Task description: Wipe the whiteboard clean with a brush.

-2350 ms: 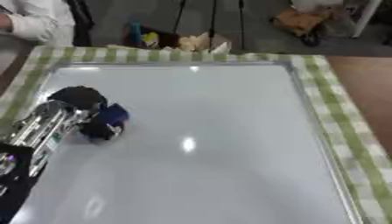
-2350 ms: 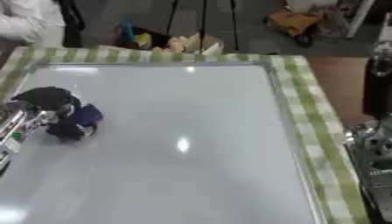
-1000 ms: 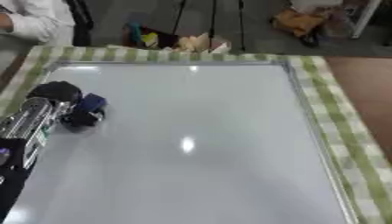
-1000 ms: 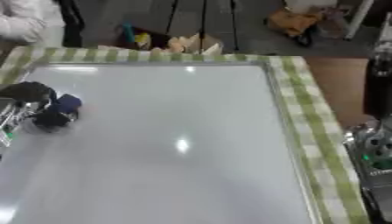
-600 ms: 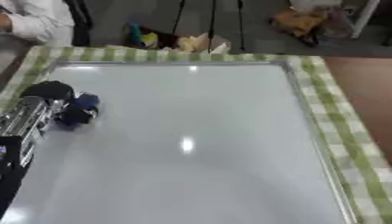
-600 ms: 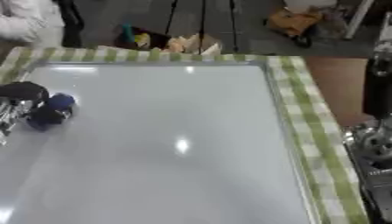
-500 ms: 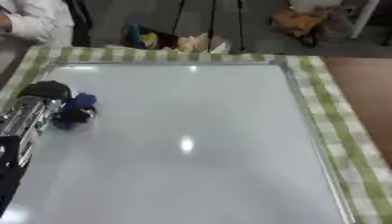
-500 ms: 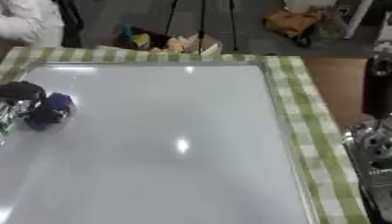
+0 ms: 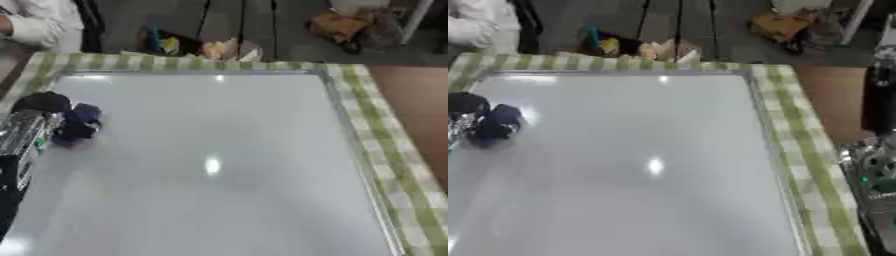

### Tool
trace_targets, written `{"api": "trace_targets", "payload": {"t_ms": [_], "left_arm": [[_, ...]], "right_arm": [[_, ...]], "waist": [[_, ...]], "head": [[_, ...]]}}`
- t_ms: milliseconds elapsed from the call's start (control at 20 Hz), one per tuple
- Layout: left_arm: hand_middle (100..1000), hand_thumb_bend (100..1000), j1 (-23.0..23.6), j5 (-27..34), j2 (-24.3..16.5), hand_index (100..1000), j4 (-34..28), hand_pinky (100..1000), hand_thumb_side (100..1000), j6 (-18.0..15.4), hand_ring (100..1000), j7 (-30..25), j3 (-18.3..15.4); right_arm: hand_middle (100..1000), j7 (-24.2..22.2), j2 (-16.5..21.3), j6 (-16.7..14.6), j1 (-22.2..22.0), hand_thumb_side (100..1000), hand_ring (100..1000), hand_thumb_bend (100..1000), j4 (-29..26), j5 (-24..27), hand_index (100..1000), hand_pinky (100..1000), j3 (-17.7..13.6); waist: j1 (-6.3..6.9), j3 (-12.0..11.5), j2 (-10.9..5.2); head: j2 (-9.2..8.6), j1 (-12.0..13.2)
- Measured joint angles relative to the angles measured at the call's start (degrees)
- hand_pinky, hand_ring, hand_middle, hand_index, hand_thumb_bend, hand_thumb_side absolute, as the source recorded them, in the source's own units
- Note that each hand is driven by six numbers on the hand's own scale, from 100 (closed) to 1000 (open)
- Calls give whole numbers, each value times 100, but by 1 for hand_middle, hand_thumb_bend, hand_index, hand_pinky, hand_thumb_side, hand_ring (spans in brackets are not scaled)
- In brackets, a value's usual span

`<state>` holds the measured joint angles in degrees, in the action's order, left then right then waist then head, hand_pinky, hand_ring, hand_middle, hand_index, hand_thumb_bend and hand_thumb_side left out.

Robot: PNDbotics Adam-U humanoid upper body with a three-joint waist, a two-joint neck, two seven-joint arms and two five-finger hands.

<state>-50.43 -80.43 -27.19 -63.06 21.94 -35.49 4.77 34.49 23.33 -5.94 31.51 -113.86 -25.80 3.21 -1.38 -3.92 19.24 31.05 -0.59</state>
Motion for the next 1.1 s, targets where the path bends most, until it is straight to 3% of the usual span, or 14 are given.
{"api": "trace_targets", "payload": {"t_ms": [700, 1100], "left_arm": [[355, 100, -5, -133, 0, 620, 31, 102, 764, 128, 396, -13, -105], [352, 100, 0, 194, 3, 615, -124, 101, 773, -243, 393, -132, 88]], "right_arm": [[710, 2, 0, 2, -1, 1000, 890, 100, 0, 0, 830, 826, 0], [710, 2, 0, 2, -1, 1000, 890, 100, 0, 0, 830, 826, 0]], "waist": [[0, -1, 0], [-2, -1, 0]], "head": [[-26, -4], [-41, -3]]}}
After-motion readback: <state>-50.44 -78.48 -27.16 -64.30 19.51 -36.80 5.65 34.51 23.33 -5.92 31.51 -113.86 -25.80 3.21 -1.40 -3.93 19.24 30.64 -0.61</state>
